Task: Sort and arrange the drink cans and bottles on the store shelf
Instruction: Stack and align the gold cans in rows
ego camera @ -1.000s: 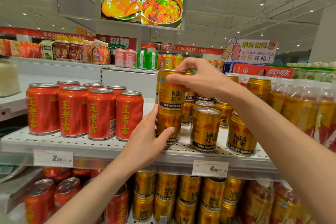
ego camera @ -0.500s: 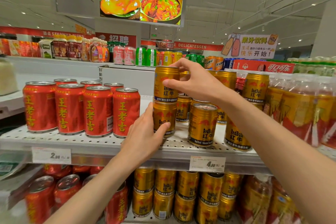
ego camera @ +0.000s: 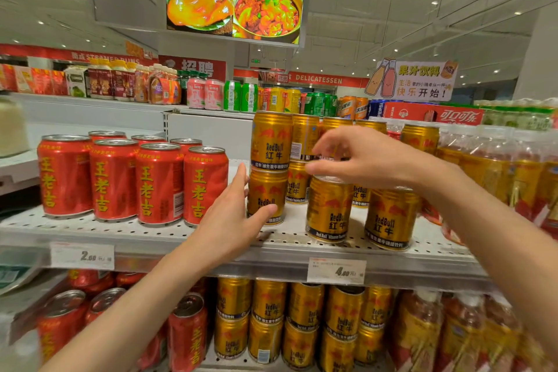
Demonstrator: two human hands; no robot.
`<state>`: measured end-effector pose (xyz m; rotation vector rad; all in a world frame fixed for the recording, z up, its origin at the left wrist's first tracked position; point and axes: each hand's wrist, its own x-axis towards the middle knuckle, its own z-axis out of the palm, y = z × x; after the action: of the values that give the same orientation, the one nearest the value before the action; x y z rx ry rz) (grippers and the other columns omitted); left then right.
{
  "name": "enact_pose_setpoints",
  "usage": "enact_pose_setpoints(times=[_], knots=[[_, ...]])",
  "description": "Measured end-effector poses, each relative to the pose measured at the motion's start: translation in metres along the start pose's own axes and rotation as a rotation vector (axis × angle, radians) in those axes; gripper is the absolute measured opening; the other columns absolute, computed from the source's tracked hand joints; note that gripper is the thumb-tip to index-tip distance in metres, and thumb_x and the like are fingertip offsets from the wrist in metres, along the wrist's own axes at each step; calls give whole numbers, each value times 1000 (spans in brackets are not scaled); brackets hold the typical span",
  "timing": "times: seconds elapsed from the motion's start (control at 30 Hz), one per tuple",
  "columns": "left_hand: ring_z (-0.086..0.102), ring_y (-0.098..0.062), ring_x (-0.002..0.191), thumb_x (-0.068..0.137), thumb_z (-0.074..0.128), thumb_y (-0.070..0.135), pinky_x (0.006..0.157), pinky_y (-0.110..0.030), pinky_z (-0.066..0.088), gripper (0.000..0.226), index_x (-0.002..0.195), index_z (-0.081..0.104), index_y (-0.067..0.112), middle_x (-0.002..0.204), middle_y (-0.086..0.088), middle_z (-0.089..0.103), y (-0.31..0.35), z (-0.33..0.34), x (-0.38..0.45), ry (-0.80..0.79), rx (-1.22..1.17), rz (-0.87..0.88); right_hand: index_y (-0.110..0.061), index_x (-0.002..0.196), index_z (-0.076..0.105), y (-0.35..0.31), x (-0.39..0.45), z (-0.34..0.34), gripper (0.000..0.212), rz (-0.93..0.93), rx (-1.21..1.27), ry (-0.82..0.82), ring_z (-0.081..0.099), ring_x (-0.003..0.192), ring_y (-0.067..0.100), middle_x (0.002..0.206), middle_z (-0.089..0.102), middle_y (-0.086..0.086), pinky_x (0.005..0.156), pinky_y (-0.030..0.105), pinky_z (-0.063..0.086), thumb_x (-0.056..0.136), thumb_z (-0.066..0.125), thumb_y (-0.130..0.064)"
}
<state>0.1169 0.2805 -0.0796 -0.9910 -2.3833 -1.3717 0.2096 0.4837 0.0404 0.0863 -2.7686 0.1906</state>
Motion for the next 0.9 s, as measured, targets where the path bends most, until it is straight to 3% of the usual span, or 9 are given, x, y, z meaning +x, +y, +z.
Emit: enact_pose_setpoints(times=[0.1,0.17,0.23,0.47,0.6,0.77,0.9], knots=[[45,-14,142,94,66,41,117,-42,38,99,161,-6,32,158,8,41,5,1,9,-40,0,4,-33,140,54,13,-17,3,64,4,-5,-187,52,124,5,143,54,-15,88,16,42,85,65,-63],[52,-13,136,92,67,44,114,-45,43,92,159,4,39,152,10,49,3,4,12,-7,-18,25,-34,144,50,18,-21,6,66,-8,35,-203,48,120,-1,146,51,-15,78,5,35,85,71,-54],[54,-12,133,92,67,43,112,-47,45,87,158,9,41,148,10,53,0,7,12,32,-35,29,-33,145,49,22,-22,7,67,-27,54,-176,47,119,-2,146,51,-14,75,4,34,85,74,-48],[51,-9,136,98,62,38,114,-46,43,83,160,6,38,150,12,51,-5,11,10,38,-61,67,-29,139,52,13,-1,18,68,-83,60,-84,58,114,6,133,60,-10,82,12,45,81,75,-54],[45,-10,142,99,56,44,116,-48,40,86,159,-5,39,158,13,42,-11,10,11,18,-26,91,-28,136,55,6,12,28,63,-78,-1,-100,58,114,12,131,60,-7,93,27,50,83,74,-55],[38,-12,147,100,53,45,119,-50,36,89,160,-13,33,164,11,33,-16,13,14,0,-1,96,-34,141,52,6,16,30,67,-58,-101,-92,35,137,11,145,51,-8,109,37,38,83,68,-63],[40,-13,146,99,57,41,118,-48,38,91,161,-9,28,163,9,34,-16,13,11,48,40,131,-31,140,55,9,11,26,65,-56,-32,-123,47,130,8,144,55,-9,90,13,38,83,70,-60]])
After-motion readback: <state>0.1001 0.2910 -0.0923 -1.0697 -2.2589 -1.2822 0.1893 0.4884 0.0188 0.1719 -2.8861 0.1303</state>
